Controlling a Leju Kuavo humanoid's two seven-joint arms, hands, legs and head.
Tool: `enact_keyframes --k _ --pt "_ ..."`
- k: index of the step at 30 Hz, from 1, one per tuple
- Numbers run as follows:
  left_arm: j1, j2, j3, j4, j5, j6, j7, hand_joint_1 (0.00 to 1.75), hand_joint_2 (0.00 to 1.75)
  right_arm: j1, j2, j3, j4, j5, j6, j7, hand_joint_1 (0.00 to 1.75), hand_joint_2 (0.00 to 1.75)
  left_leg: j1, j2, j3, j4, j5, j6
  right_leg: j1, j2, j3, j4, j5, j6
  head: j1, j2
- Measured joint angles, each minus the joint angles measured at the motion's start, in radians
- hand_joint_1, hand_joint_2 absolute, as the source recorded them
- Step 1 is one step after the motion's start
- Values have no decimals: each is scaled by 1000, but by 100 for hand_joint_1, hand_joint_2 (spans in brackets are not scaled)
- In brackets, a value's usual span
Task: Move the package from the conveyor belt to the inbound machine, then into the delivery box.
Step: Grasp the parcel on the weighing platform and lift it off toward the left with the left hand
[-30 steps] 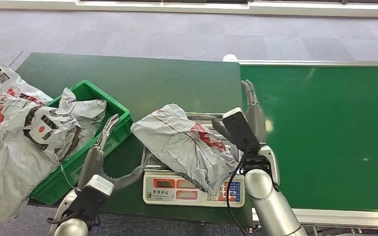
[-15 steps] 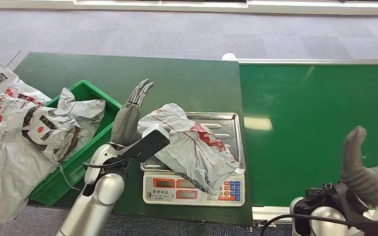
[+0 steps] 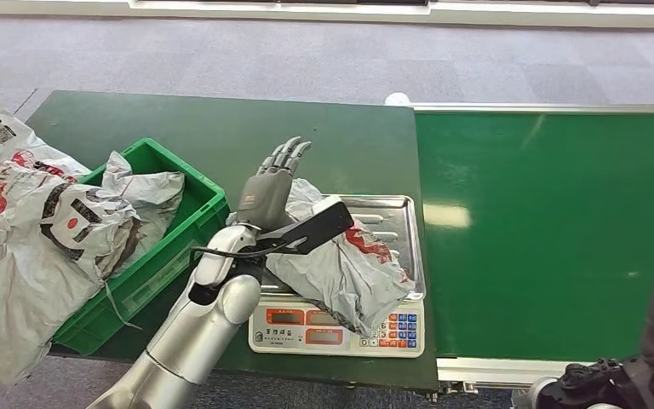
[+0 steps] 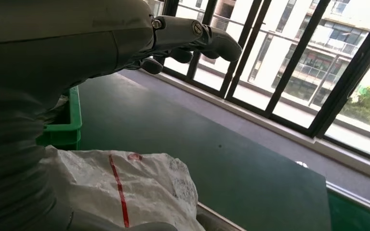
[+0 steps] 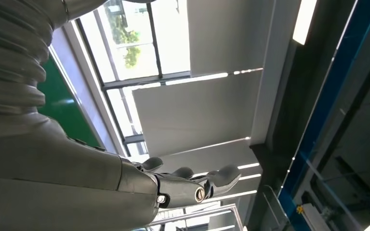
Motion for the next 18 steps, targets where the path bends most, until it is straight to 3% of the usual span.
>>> enact_keyframes --k 8,18 --pt "-53 -80 -53 313 -103 23 95 0 175 12 -26 113 47 -9 1 1 0 175 0 1 0 0 0 0 0 2 0 0 1 1 0 0" --pt "-90 -103 -75 440 -113 41 101 0 175 12 -37 156 77 -9 1 1 0 175 0 1 1 0 0 0 0 1 1 0 1 1 0 0"
